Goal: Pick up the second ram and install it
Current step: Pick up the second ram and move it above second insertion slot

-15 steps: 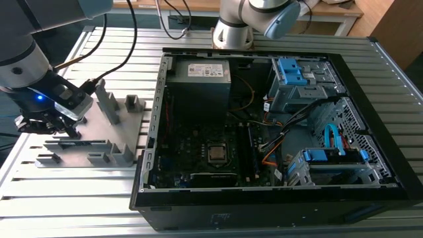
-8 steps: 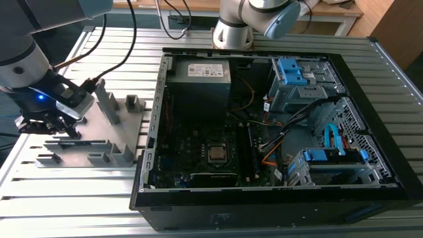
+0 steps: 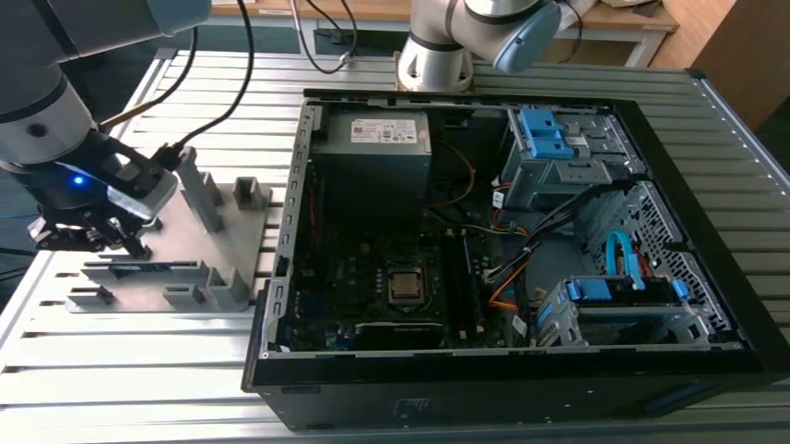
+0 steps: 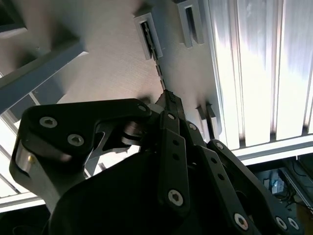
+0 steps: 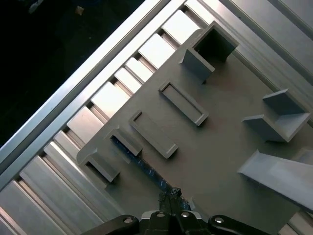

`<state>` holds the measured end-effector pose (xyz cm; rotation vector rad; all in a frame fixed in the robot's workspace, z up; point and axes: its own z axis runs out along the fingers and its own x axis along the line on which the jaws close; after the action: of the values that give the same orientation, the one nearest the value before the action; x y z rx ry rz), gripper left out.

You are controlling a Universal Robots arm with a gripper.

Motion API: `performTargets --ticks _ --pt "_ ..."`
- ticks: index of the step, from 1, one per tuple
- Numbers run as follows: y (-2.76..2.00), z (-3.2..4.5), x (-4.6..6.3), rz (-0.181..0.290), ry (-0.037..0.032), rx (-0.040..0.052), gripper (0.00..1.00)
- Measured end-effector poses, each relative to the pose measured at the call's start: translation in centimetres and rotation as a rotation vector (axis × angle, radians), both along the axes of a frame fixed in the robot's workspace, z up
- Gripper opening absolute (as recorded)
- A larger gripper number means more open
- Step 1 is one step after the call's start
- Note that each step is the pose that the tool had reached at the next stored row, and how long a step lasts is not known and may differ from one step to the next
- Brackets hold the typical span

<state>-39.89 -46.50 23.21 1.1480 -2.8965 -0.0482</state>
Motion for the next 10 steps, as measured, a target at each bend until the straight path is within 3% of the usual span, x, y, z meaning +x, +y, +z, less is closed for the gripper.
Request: performTargets --ticks 10 --pt "0.0 0.0 0.0 0.052 0.0 0.0 0.1"
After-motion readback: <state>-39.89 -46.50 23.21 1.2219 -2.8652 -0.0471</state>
